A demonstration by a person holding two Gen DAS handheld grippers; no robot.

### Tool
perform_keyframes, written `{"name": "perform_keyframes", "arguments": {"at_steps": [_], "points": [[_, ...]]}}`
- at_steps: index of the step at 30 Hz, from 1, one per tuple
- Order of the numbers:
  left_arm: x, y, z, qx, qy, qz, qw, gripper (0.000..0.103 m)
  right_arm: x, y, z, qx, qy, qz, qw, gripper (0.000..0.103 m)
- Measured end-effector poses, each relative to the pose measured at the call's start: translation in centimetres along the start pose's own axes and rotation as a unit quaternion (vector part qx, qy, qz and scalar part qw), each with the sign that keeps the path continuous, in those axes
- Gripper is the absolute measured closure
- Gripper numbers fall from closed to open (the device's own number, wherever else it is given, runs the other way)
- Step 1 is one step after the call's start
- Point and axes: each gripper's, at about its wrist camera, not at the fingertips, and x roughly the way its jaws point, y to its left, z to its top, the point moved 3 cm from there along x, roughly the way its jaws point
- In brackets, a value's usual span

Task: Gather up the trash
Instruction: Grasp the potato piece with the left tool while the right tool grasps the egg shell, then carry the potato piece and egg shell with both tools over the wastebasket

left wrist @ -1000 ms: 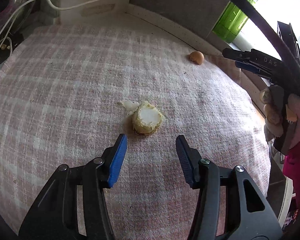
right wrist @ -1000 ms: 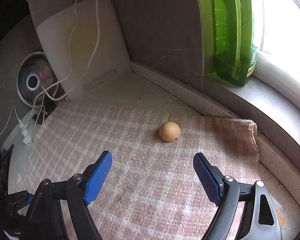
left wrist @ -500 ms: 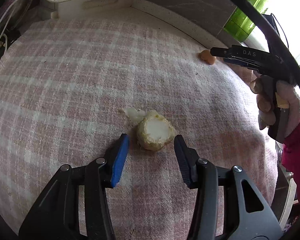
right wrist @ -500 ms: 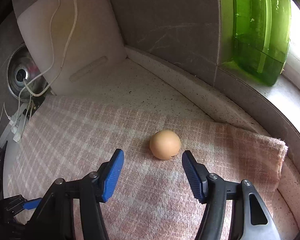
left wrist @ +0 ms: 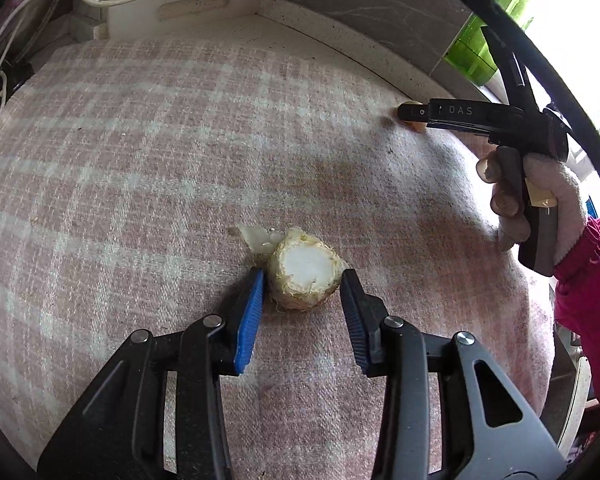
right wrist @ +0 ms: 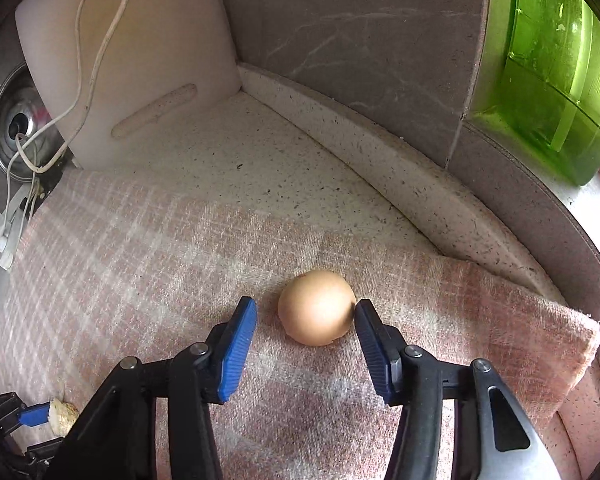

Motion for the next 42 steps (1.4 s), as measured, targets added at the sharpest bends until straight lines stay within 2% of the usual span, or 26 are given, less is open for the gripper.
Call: {"name": "perform_keyframes", "arguments": {"at_steps": [3, 12, 42], "points": [[0.3, 0.1, 0.2, -0.005, 0.0, -0.005, 1.0, 0.065, 0.3, 0.1, 0.1, 0.001, 0.004, -0.008, 1.0, 0.061], [-1.1, 0.3, -0.3, -0.007, -0.009, -0.006, 0.9999, 0.066, -1.7, -1.3, -0.6, 0.016, -0.009, 0.001, 1.0, 0.062], [-9.3, 0.9, -2.6, -0.016, -0.06, -0.004, 0.9981, 0.067, -9.8, 1.5, -1.3, 0.012, -0.071, 0.038, 0.997, 0.063]]}}
